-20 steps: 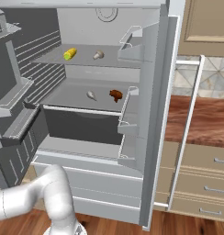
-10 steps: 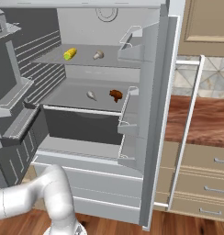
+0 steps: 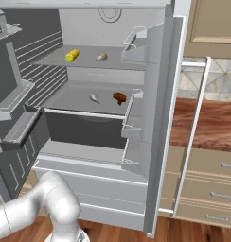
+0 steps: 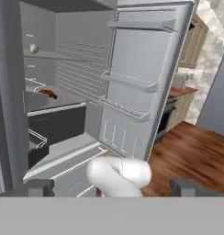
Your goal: Gather the corn and mushroom from the fridge and place them on a tray on the dining counter. Then gather the chicken drumstick and fish from the fridge and place them on the other tray.
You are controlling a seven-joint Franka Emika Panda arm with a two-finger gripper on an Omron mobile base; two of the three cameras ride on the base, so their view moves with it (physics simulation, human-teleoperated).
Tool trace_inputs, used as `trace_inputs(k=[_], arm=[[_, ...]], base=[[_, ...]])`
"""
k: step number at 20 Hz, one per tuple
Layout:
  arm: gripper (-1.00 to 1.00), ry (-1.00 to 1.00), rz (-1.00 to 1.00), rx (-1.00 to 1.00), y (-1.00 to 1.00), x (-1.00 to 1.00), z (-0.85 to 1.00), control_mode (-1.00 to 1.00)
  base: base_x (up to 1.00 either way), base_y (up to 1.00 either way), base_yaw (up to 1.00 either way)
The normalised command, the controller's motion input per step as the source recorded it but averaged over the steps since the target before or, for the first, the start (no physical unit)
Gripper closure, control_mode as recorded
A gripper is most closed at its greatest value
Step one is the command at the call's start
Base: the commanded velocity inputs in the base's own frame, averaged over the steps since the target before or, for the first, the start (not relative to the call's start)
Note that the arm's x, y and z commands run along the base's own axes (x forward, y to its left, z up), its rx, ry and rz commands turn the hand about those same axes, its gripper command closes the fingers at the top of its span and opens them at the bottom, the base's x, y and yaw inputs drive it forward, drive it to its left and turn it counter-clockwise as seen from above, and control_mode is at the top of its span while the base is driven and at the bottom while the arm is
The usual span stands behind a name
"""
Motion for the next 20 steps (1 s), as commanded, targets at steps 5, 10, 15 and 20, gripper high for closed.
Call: trace_inputs(k=[5,10,15,20], arm=[[-1.0,0.47,0.21,0.0,-1.0,0.35,0.0,-1.0],[-1.0,0.31,0.29,0.0,-0.99,0.32,0.0,-1.0],[-1.0,0.17,0.31,0.0,-0.65,0.32,-0.14,-1.0],[-1.0,0.0,0.51,0.0,-0.51,0.39,-0.11,-1.0]], base=[[0.0,0.0,0.0],[0.0,0.0,0.0],[0.0,0.0,0.0],[0.0,0.0,0.0]])
